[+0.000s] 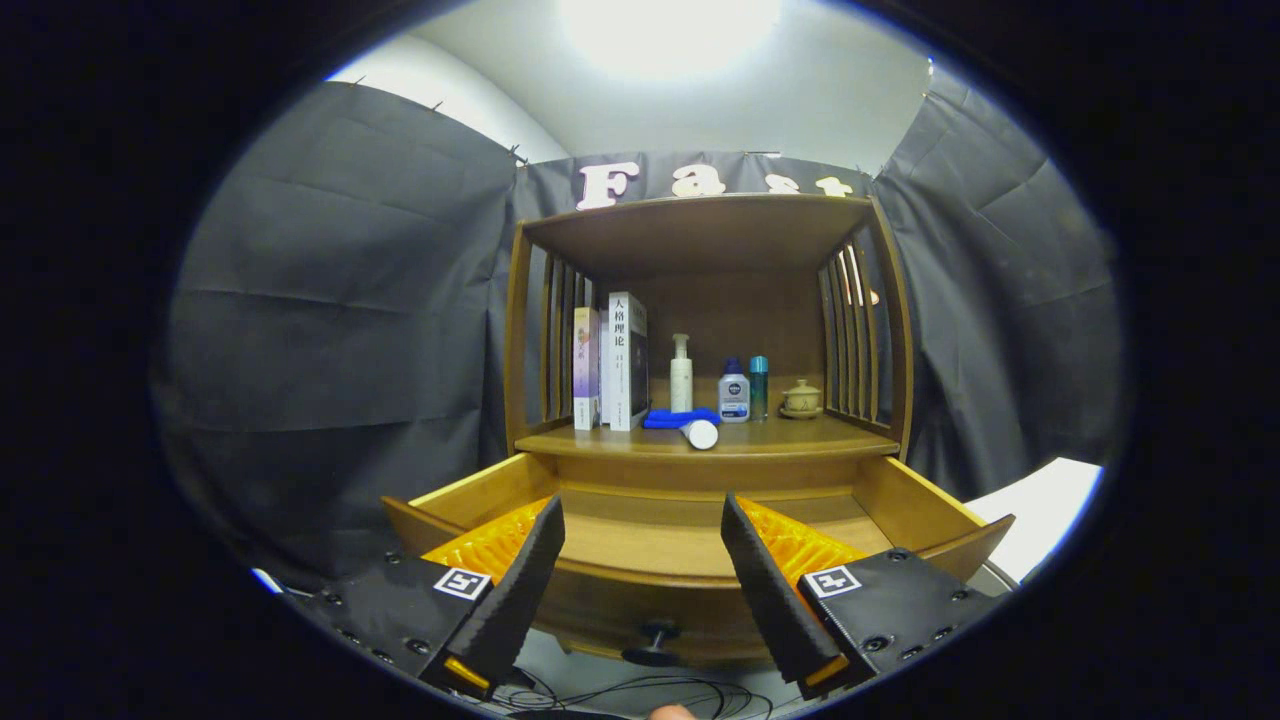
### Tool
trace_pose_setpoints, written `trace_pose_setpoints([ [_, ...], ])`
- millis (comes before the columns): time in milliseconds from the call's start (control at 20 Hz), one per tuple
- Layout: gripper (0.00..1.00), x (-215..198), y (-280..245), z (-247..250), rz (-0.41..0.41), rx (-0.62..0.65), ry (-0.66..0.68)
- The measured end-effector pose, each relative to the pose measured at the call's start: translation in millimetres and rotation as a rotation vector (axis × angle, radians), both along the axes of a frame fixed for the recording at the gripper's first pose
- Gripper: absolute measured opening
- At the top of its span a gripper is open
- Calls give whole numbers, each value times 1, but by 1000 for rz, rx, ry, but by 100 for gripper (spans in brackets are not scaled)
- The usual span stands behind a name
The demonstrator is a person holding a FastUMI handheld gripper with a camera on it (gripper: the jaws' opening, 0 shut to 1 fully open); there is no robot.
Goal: Pull open the drawer, take out the items inside it, and place them on the countertop above the cabinet.
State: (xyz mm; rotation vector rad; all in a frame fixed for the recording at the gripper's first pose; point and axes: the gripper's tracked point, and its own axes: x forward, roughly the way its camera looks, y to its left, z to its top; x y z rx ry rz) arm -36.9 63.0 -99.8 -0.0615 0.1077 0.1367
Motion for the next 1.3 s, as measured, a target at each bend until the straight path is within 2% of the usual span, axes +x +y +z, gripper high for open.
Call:
trace_pose_setpoints([
  [650, 98, -8, -11, -97, -49, -54, 158],
  [900, 97, -7, -10, -101, -61, -88, 129],
  [1300, 97, 3, -16, -100, -140, -111, 128],
])
